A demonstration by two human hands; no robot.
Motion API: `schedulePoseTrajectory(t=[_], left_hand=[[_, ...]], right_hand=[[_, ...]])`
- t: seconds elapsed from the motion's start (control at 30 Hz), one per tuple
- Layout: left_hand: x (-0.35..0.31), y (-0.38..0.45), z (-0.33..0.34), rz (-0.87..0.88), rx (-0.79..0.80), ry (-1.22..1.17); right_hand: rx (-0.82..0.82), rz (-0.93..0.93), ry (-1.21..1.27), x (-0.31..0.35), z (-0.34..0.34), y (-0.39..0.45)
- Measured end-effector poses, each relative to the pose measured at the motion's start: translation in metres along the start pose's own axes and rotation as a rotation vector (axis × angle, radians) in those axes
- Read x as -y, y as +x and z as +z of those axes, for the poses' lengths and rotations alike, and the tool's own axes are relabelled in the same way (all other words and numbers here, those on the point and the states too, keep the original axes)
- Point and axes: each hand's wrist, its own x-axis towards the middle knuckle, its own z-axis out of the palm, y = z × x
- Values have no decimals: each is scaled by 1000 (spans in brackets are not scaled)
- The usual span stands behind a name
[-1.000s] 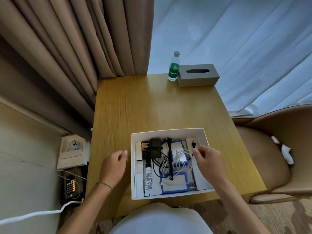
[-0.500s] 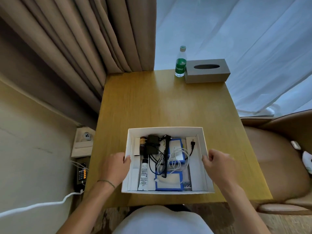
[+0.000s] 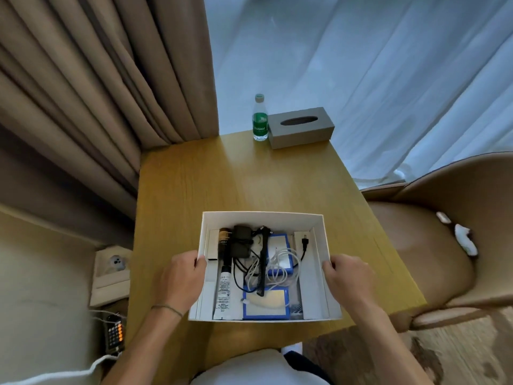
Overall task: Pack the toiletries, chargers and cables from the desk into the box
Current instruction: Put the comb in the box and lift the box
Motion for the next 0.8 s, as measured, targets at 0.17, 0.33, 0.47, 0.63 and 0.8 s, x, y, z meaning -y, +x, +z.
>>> schedulePoseTrajectory(t=[0.17, 0.33, 0.47, 0.63, 0.8], left_hand=[[-3, 27, -8, 193, 7, 34], [-3, 42, -4, 361, 41, 17], [-11, 38, 1, 500, 87, 2], [-32, 17, 7, 667, 148, 57], [-59, -18, 18, 842, 266, 77]], right_hand=[[-126, 163, 43, 8, -2, -39], [-222, 307, 31, 16, -7, -86], [-275, 463, 23, 19, -7, -133], [-360, 617, 30, 9, 0, -198], [-439, 811, 85, 2, 9, -268]])
